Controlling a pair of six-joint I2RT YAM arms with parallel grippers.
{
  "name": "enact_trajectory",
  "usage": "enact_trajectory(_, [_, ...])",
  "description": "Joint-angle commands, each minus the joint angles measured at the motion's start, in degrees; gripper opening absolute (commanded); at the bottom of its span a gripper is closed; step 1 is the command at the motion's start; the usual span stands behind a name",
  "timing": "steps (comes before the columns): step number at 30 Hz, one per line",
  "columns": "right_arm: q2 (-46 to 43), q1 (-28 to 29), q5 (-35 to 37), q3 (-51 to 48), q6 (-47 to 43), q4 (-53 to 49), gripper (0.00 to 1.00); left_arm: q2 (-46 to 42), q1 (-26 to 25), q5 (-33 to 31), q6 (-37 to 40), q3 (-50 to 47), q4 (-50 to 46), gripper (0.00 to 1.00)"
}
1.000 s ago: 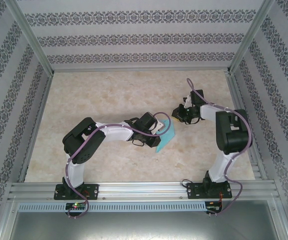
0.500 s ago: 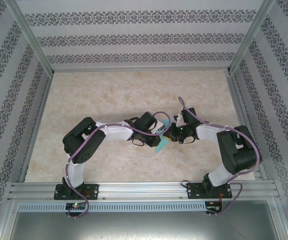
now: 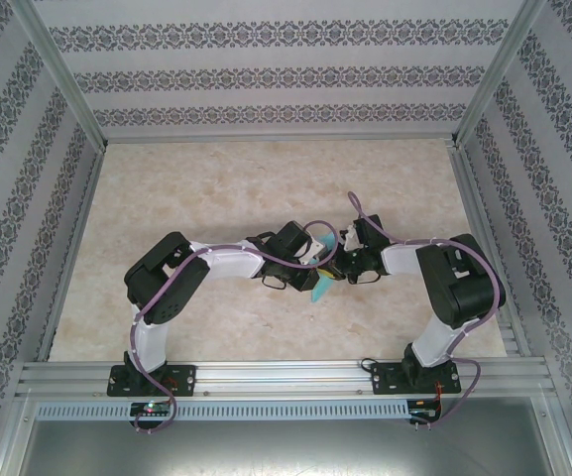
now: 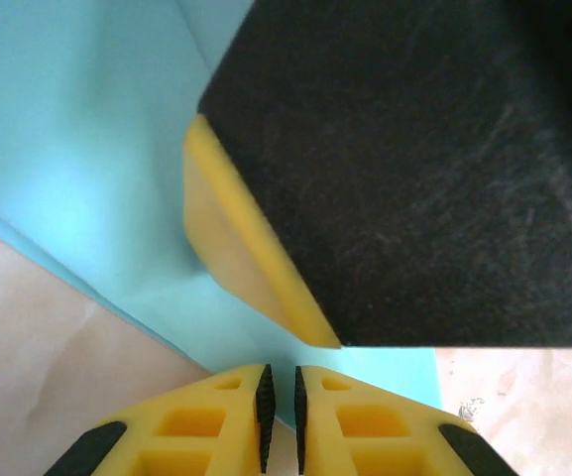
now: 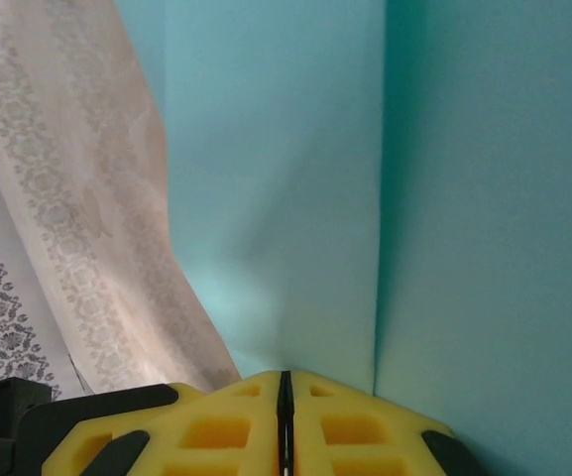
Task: Fold a paper plane with a square sheet of paper (pick it up from the middle)
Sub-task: Fourth fold the wing at the center of the table.
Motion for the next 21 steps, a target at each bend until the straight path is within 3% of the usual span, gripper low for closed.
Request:
enact_trajectory(1, [1.6,0.5,3.8,-0.2,-2.5,-3.4,0.11,1.3,-0.1,2.3,-1.8,-1.8,-5.0,0.20])
enact_trajectory(9, [0.2,0.6,6.0,-1.0,-4.7,-7.0,0.10,-1.9,-0.1,5.1,-4.6,-1.3,-4.5,0.23])
enact_trajectory(21, [1.1,0.5,5.1,-4.0,-3.3,-3.3,0.09,-8.5,-0.1,6.5,-12.5,-5.4,2.3,0.26])
